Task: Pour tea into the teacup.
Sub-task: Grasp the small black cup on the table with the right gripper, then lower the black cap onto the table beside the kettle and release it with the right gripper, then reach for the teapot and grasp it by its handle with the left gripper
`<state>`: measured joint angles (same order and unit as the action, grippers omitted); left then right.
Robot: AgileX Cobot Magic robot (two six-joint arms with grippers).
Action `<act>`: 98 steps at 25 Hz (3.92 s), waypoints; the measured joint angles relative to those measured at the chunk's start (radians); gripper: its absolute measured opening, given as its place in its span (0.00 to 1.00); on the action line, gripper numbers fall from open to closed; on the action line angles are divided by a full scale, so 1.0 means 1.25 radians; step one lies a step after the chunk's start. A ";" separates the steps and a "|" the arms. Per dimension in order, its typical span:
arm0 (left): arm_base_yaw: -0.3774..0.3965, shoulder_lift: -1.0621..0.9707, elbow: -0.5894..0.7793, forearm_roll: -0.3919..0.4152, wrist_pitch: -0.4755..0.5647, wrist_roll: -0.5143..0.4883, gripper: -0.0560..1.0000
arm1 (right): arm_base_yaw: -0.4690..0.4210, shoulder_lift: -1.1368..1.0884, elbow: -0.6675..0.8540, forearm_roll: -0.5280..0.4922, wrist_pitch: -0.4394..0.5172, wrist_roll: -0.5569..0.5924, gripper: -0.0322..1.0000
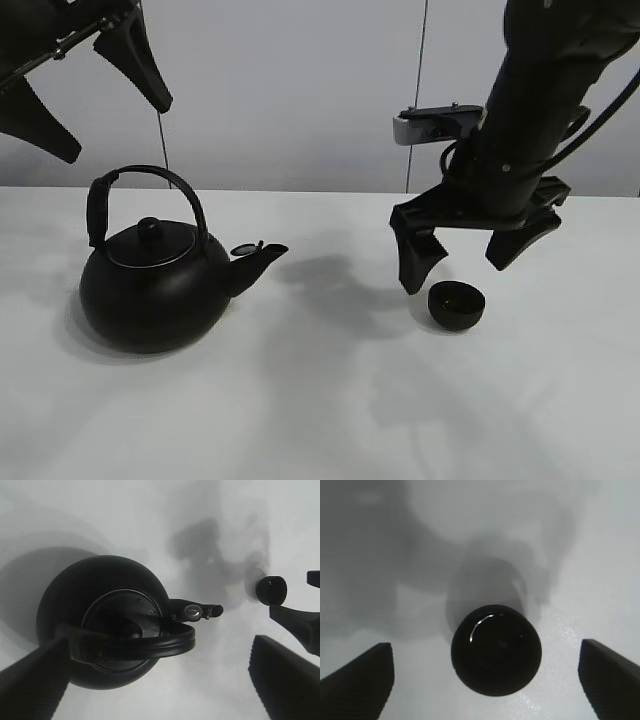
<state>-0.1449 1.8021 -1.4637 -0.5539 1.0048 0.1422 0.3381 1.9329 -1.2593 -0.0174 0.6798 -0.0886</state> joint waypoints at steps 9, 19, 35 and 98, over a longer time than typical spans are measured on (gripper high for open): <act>0.000 0.000 0.000 0.000 -0.001 0.000 0.71 | 0.012 0.058 0.000 -0.068 -0.024 0.071 0.67; 0.000 0.000 0.000 0.000 -0.006 0.000 0.71 | 0.012 0.106 -0.001 -0.068 -0.049 0.116 0.42; 0.000 0.000 0.000 0.000 -0.009 -0.001 0.71 | 0.044 0.004 -0.004 0.010 -0.039 0.071 0.41; 0.000 0.000 0.000 0.000 -0.020 -0.001 0.71 | 0.177 0.184 -0.239 -0.016 0.157 0.043 0.69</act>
<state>-0.1449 1.8021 -1.4637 -0.5539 0.9797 0.1413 0.5595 2.1629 -1.5579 -0.0378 0.8760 -0.0343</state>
